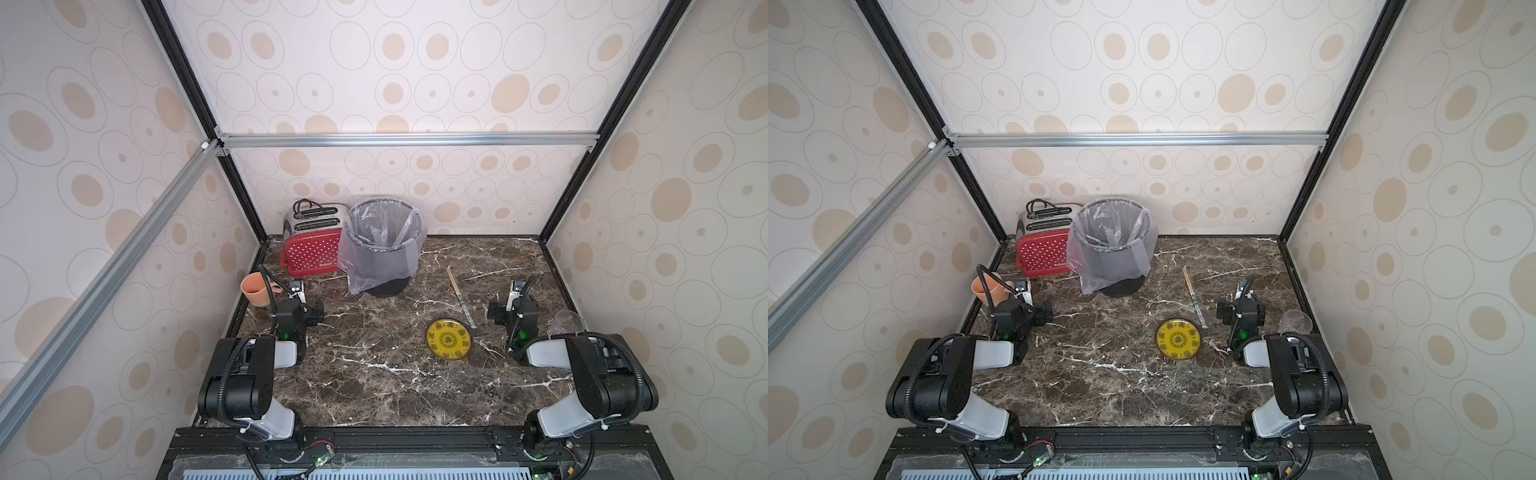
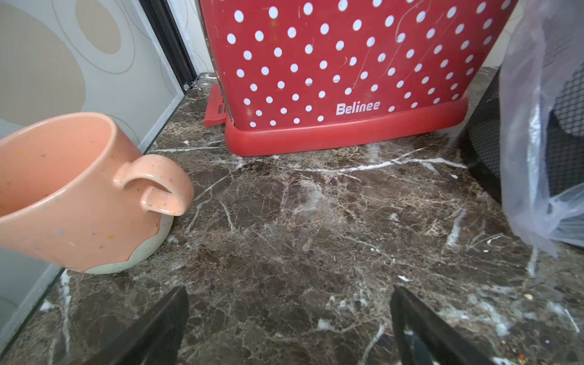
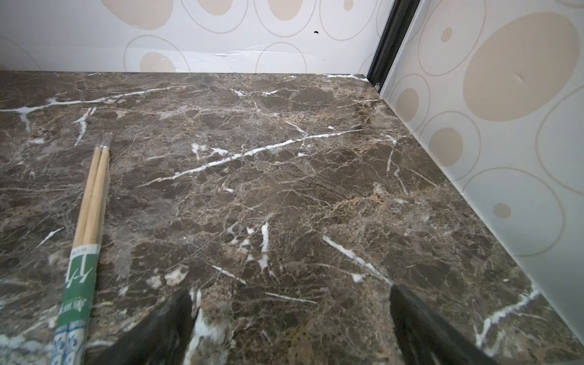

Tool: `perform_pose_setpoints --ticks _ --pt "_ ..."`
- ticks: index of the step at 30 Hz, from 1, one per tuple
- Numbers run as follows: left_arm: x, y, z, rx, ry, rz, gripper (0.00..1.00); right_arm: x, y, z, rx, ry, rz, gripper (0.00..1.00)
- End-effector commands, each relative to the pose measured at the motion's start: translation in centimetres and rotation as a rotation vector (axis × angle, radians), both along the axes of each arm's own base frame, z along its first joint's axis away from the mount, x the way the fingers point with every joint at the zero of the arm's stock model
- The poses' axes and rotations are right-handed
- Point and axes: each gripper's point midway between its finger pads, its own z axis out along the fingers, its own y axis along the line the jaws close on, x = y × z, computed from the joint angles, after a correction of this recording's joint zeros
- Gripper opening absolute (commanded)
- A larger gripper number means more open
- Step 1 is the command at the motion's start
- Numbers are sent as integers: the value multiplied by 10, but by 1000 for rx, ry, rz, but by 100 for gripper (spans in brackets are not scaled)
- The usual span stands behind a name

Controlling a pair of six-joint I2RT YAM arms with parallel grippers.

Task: Remove the packaging of disposable chopsticks
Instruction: Pick up the disposable chopsticks from the center of the board.

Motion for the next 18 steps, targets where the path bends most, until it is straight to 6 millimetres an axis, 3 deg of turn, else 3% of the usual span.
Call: perform_pose_setpoints --ticks 1,18 --pt "10 1 15 6 -44 -10 99 0 0 5 3 -20 -7 100" --pt "9 1 15 6 -47 -10 99 0 0 4 1 -19 -8 100"
